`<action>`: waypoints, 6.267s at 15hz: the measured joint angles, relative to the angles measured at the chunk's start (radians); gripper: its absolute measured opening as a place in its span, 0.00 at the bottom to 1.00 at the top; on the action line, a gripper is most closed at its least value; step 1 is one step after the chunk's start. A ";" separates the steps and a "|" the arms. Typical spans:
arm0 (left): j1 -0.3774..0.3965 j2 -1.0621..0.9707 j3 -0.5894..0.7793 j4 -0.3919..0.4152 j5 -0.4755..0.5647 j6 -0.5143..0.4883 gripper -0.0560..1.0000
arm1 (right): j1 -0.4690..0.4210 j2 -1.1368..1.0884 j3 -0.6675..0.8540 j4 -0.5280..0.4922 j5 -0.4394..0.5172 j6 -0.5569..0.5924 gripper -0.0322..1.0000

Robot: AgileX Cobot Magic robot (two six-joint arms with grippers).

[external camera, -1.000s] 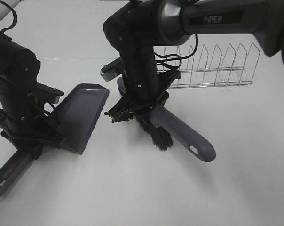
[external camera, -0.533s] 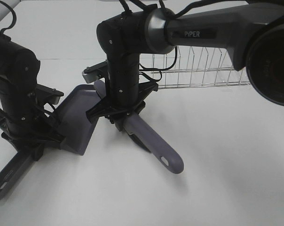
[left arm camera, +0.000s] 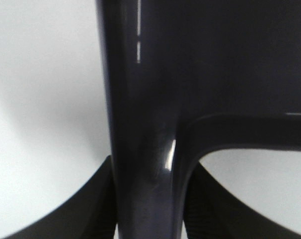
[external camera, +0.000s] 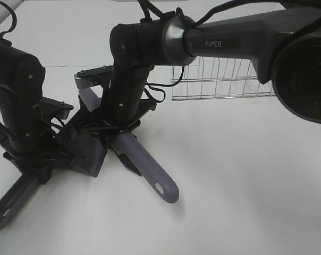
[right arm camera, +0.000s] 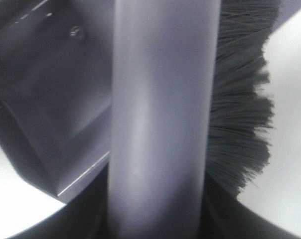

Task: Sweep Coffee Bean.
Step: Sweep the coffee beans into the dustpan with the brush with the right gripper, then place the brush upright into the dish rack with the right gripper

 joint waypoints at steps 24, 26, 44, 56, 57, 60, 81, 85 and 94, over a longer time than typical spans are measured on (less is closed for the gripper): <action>0.000 0.000 0.000 -0.011 0.001 0.007 0.37 | -0.004 0.000 -0.381 -0.189 0.273 -0.115 0.29; 0.000 0.000 0.000 -0.011 0.001 0.007 0.37 | -0.004 -0.002 -0.423 -0.263 0.326 -0.088 0.29; 0.000 0.000 0.000 -0.122 -0.056 0.008 0.37 | -0.360 -0.611 0.181 -0.249 0.335 0.068 0.29; 0.000 -0.004 0.000 -0.168 -0.089 -0.064 0.37 | -0.399 -0.726 0.720 -0.257 0.196 0.220 0.29; 0.000 -0.027 0.000 -0.169 -0.089 -0.064 0.37 | -0.399 -0.726 0.720 -0.262 0.166 0.232 0.29; 0.001 -0.116 0.000 -0.168 -0.072 -0.067 0.37 | -0.399 -0.720 0.719 -0.281 0.154 0.272 0.29; 0.001 -0.141 0.000 -0.172 0.006 -0.067 0.37 | -0.408 -0.068 -0.037 -0.375 0.274 0.375 0.29; 0.001 -0.141 0.000 -0.170 0.028 -0.067 0.37 | -0.451 -0.025 -0.101 -0.334 0.239 0.371 0.29; 0.001 -0.141 0.000 -0.165 0.028 -0.067 0.37 | -0.474 -0.014 -0.132 -0.323 0.235 0.320 0.29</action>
